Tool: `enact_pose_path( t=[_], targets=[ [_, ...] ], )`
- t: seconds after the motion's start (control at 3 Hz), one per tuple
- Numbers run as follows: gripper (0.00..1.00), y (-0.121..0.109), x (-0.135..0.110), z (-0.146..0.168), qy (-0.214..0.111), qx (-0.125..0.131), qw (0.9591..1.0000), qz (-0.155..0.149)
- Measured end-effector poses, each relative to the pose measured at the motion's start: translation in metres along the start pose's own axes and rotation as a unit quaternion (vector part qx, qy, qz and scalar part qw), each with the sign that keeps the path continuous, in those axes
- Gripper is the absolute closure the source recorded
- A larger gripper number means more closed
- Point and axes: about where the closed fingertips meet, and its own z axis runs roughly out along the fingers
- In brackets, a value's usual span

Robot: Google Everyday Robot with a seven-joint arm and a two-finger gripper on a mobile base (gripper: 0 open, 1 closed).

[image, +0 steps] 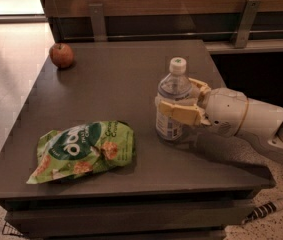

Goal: Move blue plastic bottle near green rice chip bag

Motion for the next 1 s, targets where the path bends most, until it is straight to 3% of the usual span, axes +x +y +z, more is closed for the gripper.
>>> enact_pose_path(
  t=[0.67,1.0],
  targets=[
    [0.59,0.0014,-0.0010,0.0021,0.000,-0.002,1.0000,-0.001],
    [0.29,0.0031,-0.0018,0.0046,0.000,-0.005,1.0000,-0.001]
  ],
)
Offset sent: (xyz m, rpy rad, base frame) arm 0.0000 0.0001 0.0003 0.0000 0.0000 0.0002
